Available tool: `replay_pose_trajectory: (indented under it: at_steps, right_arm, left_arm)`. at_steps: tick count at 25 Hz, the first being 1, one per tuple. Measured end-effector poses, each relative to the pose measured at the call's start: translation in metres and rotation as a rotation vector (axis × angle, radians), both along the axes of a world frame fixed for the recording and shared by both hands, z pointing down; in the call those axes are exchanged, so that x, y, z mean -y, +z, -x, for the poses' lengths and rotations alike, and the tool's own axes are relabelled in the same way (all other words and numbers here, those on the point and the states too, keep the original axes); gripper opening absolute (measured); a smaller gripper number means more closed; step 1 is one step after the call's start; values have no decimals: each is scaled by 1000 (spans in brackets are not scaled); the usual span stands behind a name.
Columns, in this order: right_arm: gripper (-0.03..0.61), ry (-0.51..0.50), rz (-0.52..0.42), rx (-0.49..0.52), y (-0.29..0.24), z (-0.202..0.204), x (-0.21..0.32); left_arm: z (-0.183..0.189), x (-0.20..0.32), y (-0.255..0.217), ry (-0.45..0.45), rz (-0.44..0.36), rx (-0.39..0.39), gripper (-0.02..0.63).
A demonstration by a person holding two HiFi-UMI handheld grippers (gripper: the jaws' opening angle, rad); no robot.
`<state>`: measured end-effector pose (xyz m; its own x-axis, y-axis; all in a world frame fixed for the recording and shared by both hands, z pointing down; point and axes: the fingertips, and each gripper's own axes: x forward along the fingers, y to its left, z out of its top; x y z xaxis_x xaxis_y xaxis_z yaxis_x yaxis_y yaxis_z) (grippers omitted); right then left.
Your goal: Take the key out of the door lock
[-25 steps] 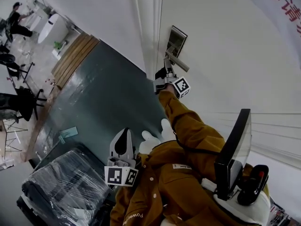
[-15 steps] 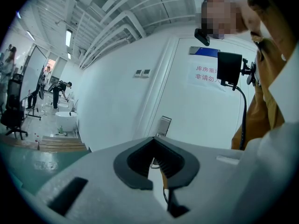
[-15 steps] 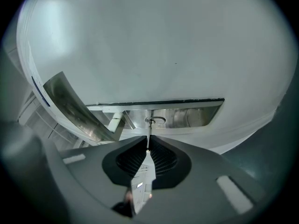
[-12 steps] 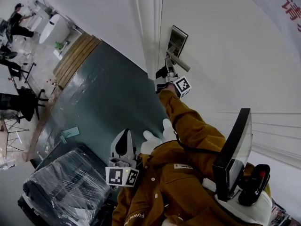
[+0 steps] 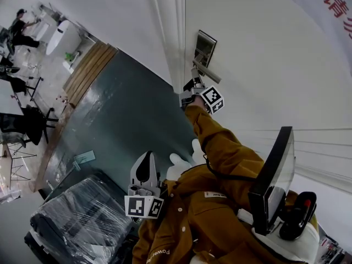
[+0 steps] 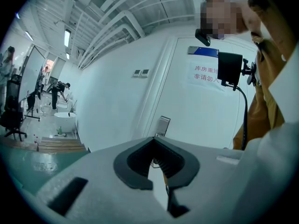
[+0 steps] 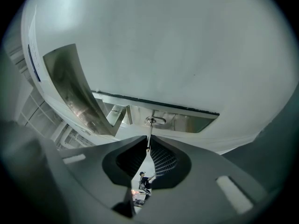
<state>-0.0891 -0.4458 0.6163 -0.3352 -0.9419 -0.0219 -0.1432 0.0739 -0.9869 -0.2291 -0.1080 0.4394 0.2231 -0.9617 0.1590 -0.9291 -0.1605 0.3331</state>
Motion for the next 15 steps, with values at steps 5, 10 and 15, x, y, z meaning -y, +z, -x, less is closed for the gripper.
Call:
replay_pose_trajectory:
  at_steps: [5,10,15]
  right_arm:
    - [26,48,17,120,1,-4,-1]
    - [28,33,14,29,-2,-6,0]
    - [28,54,22,40,-4,-7,0]
  left_arm:
    - [1,-3,-1,-10,1,3,-2]
    - [4,-3,-3,-20,2,3,-2]
    - [6,-3,-5,-23,1,3,-2]
